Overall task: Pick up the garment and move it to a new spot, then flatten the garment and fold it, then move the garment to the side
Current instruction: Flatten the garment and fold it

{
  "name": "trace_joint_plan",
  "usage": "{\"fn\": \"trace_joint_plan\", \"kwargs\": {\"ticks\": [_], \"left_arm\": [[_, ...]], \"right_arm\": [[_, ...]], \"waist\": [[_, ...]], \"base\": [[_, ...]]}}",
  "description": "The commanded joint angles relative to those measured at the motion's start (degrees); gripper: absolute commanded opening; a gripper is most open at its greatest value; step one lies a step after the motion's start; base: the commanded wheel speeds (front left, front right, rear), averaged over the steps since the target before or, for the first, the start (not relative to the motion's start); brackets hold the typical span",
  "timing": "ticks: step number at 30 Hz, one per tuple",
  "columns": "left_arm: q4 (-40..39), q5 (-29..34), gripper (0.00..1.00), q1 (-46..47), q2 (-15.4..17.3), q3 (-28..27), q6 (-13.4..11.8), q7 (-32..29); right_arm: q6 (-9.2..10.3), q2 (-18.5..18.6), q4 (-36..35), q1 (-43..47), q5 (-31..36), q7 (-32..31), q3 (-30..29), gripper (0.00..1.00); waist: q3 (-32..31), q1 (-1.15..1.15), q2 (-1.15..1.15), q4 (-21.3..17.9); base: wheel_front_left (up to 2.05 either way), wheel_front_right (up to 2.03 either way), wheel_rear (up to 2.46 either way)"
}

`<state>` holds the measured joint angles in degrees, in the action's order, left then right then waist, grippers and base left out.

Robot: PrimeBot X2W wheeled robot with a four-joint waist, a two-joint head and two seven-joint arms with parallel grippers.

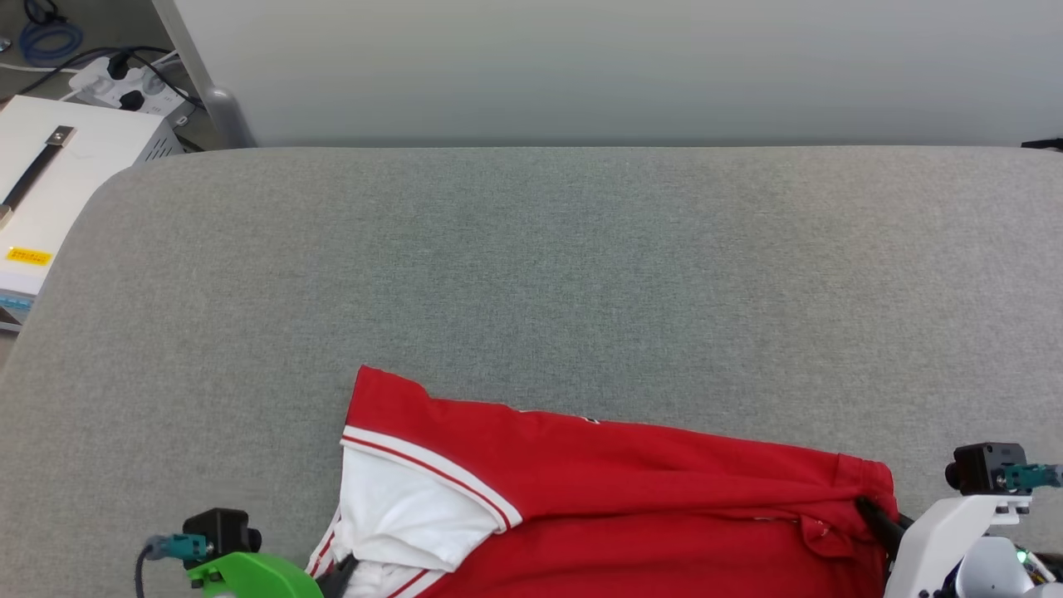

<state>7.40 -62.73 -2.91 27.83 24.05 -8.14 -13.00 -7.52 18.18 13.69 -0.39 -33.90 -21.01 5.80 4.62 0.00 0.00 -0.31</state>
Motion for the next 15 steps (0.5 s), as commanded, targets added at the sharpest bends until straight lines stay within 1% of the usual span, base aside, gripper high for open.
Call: {"fn": "trace_joint_plan", "kwargs": {"ticks": [1,2,3,4,9,13,15], "left_arm": [[0.8,0.3,0.00,-0.1,-0.7,0.3,0.5,0.5],[1.7,0.3,0.19,0.3,-1.4,0.7,1.1,0.6],[2.4,0.4,0.73,0.7,-1.8,0.9,1.4,0.8],[3.3,1.1,1.00,1.2,-2.0,1.3,1.7,1.3],[6.3,2.5,1.00,3.9,-3.6,1.6,3.5,4.4],[7.0,4.8,1.00,5.3,-3.7,0.9,4.5,8.9],[7.1,7.4,1.00,6.1,-3.0,0.7,4.0,12.1]], "right_arm": [[0.03,-0.4,0.4,0.9,0.3,0.8,-0.2,0.36],[0.03,-0.9,0.7,1.1,0.2,1.4,-0.2,0.81],[0.03,-1.3,0.9,1.4,0.0,1.7,-0.2,1.00],[0.03,-1.6,0.8,1.6,0.1,2.6,-0.1,1.00],[0.03,-2.9,-0.9,2.6,0.4,7.1,-1.1,1.00],[0.03,-3.7,-3.8,3.6,1.0,9.0,-2.5,1.00],[0.03,-3.9,-5.5,4.3,1.2,8.6,-3.8,1.00]], "waist": [[0.1,0.00,0.00,-0.1],[0.1,0.00,0.00,-0.2],[0.1,0.00,0.00,-0.2],[0.1,0.00,0.00,-0.3],[-0.4,0.00,0.00,-0.4],[-1.5,0.00,0.00,-0.7],[-2.1,0.00,0.00,-0.8]], "base": [[0.00,0.00,0.00],[0.00,0.00,0.00],[0.00,0.00,0.00],[0.00,0.00,0.00],[0.00,0.00,0.00],[0.00,0.00,0.00],[0.00,0.00,0.00]]}}
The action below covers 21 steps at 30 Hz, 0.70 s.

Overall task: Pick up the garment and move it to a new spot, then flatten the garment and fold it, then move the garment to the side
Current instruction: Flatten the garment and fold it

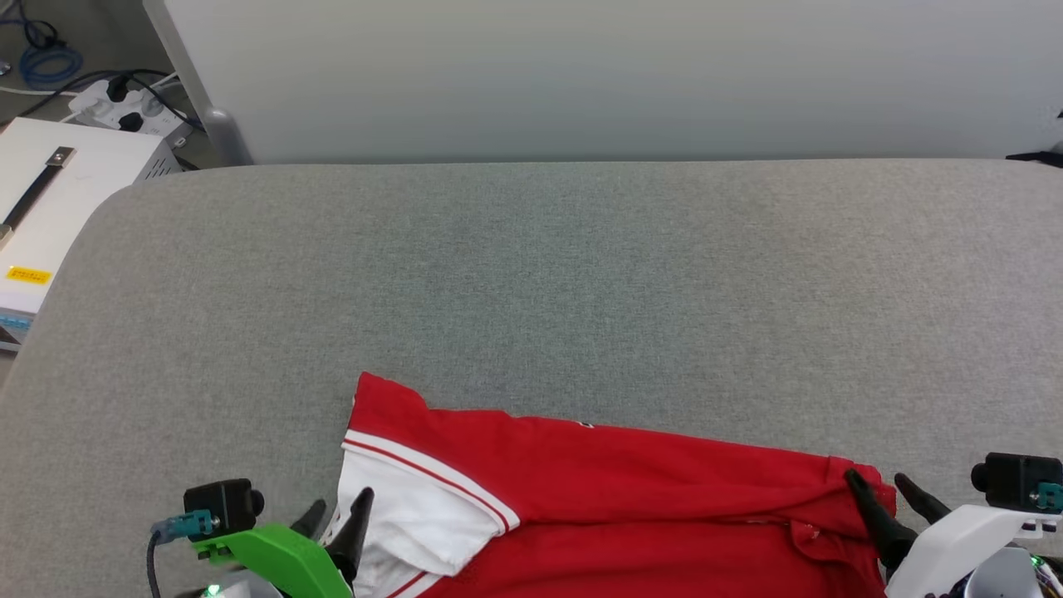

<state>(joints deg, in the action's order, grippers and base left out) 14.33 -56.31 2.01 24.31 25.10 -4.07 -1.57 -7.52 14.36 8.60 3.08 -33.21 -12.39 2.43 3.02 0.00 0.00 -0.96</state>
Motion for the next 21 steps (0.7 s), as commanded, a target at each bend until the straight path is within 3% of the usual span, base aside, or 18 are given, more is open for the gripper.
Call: {"fn": "trace_joint_plan", "kwargs": {"ticks": [1,10,16,21], "left_arm": [[0.2,1.7,1.00,1.4,0.5,-0.4,-0.2,1.7],[-0.1,8.6,1.00,2.9,-0.2,-2.5,-0.8,14.6],[-1.5,14.9,1.00,3.1,-1.1,-4.4,-1.5,16.4],[-5.6,20.9,1.00,2.7,-2.8,-6.5,-1.8,16.5]], "right_arm": [[0.03,-0.2,-1.1,1.1,0.6,-0.4,-1.1,1.00],[0.03,0.1,-5.6,3.8,2.2,-11.3,-9.4,1.00],[0.03,-0.2,-8.3,4.7,3.2,-18.2,-11.3,1.00],[0.03,-1.1,-9.1,4.5,2.6,-20.5,-10.7,1.00]], "waist": [[-0.7,0.00,0.00,-0.2],[-2.4,0.00,0.00,-0.3],[-2.4,0.00,0.00,0.5],[-1.2,0.00,0.00,2.0]], "base": [[0.00,0.00,0.00],[0.00,0.00,0.00],[0.00,0.00,0.00],[0.00,0.00,0.00]]}}
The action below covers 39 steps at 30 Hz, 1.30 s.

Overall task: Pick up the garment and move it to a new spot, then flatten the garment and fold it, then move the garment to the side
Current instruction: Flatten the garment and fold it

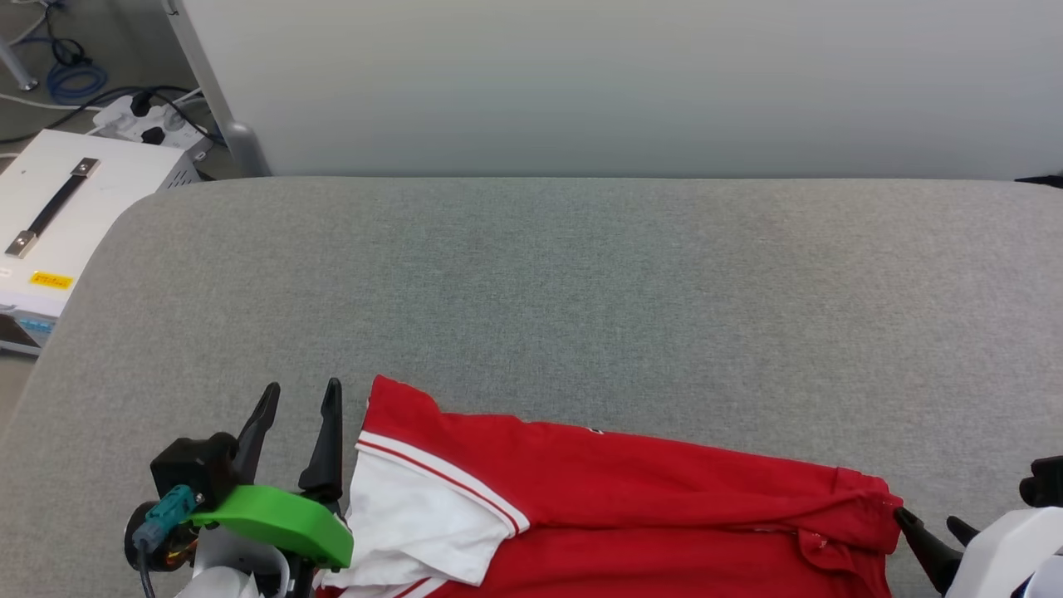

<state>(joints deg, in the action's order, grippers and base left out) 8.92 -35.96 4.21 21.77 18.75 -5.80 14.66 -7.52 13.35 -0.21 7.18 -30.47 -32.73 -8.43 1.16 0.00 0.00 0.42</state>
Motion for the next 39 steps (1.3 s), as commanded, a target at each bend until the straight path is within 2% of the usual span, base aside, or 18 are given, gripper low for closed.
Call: {"fn": "trace_joint_plan", "kwargs": {"ticks": [1,6,19,20,21,22,23,31,39], "left_arm": [[-1.1,1.5,1.00,0.2,-0.9,-0.5,-0.1,0.3],[-4.4,4.8,1.00,-0.6,-3.0,-1.4,-0.2,0.3],[-5.4,8.1,1.00,-0.4,-6.4,-1.9,0.0,0.3],[-5.3,8.2,1.00,-0.3,-6.7,-2.0,0.2,0.3],[-5.3,8.3,1.00,-0.3,-6.8,-2.0,0.4,0.3],[-4.9,8.3,1.00,-0.3,-7.0,-2.0,0.5,0.3],[-4.6,8.4,1.00,-0.2,-7.1,-2.0,0.6,0.3],[-2.8,9.3,1.00,-1.1,-6.9,-2.6,0.3,0.3],[-2.5,9.1,1.00,-3.2,-6.1,-3.1,-0.6,0.0]], "right_arm": [[0.03,-0.3,-0.2,0.2,-0.3,-0.4,0.6,1.00],[0.03,0.1,2.1,-1.1,-0.2,-1.6,2.5,1.00],[0.03,0.9,10.0,-3.5,-2.9,-2.5,8.4,1.00],[0.03,1.1,10.5,-3.8,-3.0,-2.5,8.9,0.92],[0.03,1.1,10.7,-4.0,-3.2,-2.4,9.1,0.42],[0.03,1.1,11.0,-4.3,-3.6,-2.5,9.7,0.17],[0.03,1.3,11.2,-4.4,-3.9,-2.6,10.0,0.00],[0.03,3.0,9.5,-5.5,-3.9,-1.9,10.9,0.00],[0.03,5.2,8.8,-6.0,-3.2,-4.3,7.5,0.00]], "waist": [[1.0,0.00,0.00,1.0],[3.0,0.00,0.00,2.6],[5.9,0.00,0.00,4.7],[6.0,0.00,0.00,4.7],[6.0,0.00,0.00,4.7],[5.9,0.00,0.00,4.7],[5.9,0.00,0.00,4.7],[3.2,0.00,0.00,3.7],[-0.1,0.00,0.00,1.2]], "base": [[0.00,0.00,0.00],[0.00,0.00,0.00],[0.00,0.00,0.00],[0.00,0.00,0.00],[0.00,0.00,0.00],[0.00,0.00,0.00],[0.00,0.00,0.00],[0.00,0.00,0.00],[0.00,0.00,0.00]]}}
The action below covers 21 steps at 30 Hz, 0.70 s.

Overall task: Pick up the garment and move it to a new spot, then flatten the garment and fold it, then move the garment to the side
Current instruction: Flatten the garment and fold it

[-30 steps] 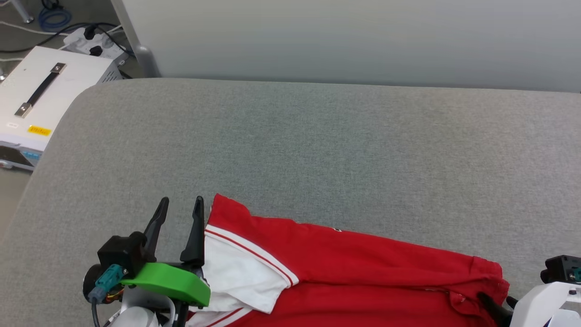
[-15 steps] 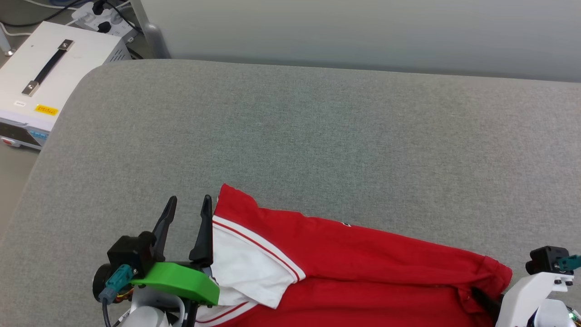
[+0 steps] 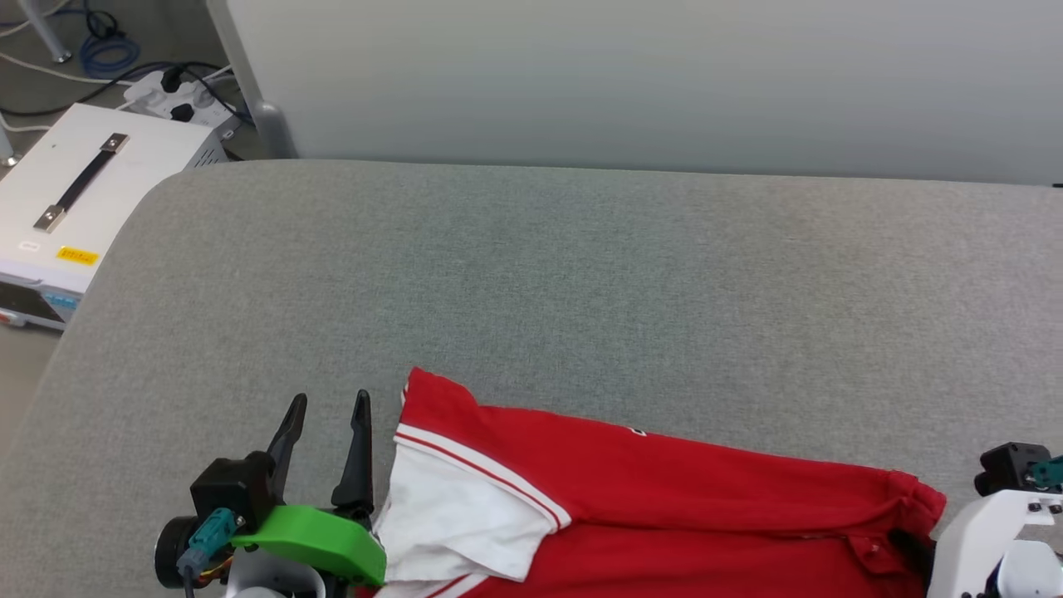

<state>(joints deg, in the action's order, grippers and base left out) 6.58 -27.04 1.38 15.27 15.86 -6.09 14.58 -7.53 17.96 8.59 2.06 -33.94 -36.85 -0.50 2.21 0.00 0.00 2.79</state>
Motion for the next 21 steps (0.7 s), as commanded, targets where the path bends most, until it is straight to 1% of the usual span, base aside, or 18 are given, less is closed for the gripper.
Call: {"fn": "trace_joint_plan", "kwargs": {"ticks": [1,6,12,15,17,19,21], "left_arm": [[-0.1,0.1,1.00,-0.7,0.6,-0.4,-0.4,0.1],[-0.2,-0.1,1.00,-1.4,1.0,-0.3,-0.6,-0.1],[-0.6,0.0,1.00,-1.5,1.1,0.2,-0.7,-0.4],[-0.7,-0.1,1.00,-1.3,1.1,0.3,-0.7,-0.5],[-0.7,-0.2,1.00,-1.1,1.1,0.5,-0.7,-0.5],[-0.6,-0.2,1.00,-0.9,1.0,0.6,-0.6,-0.5],[-0.5,-0.2,1.00,-0.7,1.0,0.8,-0.5,-0.5]], "right_arm": [[0.04,0.9,0.2,-0.9,0.3,-0.6,-1.1,0.00],[0.04,3.1,2.5,-0.6,0.4,-2.1,-5.7,0.00],[0.04,3.3,2.8,0.0,0.7,-4.3,-13.2,0.00],[0.04,1.3,2.5,-0.8,-3.3,-6.2,-16.2,0.00],[0.04,-0.7,2.5,-1.3,-6.4,-9.1,-17.6,0.00],[0.04,-3.8,1.5,-2.4,-12.0,-12.4,-18.7,0.00],[0.04,-5.8,0.2,-2.8,-16.1,-15.3,-19.0,0.00]], "waist": [[-1.5,0.00,0.00,-1.6],[-2.5,0.00,0.00,-2.8],[-2.9,0.00,0.00,-3.6],[-2.7,0.00,0.00,-3.9],[-2.5,0.00,0.00,-3.8],[-2.4,0.00,0.00,-3.7],[-2.3,0.00,0.00,-3.4]], "base": [[0.00,0.00,0.00],[0.00,0.00,0.00],[0.00,0.00,0.00],[0.00,0.00,0.00],[0.00,0.00,0.00],[0.00,0.00,0.00],[0.00,0.00,0.00]]}}
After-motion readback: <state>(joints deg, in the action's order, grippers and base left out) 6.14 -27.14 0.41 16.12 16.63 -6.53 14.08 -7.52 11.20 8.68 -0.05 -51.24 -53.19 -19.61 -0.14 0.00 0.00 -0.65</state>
